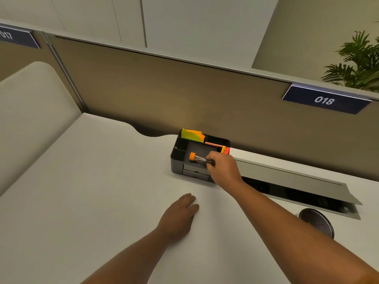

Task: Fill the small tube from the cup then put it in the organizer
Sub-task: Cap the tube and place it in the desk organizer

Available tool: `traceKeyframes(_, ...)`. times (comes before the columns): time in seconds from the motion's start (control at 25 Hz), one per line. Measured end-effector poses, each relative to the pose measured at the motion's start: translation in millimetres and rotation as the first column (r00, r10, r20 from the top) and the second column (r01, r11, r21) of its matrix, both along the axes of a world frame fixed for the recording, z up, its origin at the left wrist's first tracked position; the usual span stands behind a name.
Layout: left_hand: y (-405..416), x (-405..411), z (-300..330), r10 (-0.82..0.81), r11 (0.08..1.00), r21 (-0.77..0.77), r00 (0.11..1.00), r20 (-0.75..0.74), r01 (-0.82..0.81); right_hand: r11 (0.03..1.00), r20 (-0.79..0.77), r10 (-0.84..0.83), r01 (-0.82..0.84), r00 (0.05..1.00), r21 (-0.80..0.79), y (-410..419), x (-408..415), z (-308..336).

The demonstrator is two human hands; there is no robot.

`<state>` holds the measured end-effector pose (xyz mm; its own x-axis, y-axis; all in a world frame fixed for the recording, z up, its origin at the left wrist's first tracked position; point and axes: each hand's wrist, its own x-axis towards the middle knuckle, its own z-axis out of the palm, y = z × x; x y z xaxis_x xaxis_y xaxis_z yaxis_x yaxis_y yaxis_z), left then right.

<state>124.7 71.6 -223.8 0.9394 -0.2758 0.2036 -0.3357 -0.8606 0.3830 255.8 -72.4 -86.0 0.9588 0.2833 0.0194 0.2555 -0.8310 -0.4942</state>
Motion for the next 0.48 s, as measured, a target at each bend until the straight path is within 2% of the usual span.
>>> traceKeyframes(0.36,-1.8,2.9,1.0,0.052,0.998,-0.021,0.998,-0.040,-0.052,0.999,-0.018,-0.030,0.030,0.999,0.040,3.5,-2.7,-0.2)
traceKeyframes(0.48,-2.6,3.6,5.4,0.063,0.998,-0.022,0.993,-0.103,-0.065,0.997,-0.009,-0.035,0.035,0.999,0.072,1.4,-7.7,0.2)
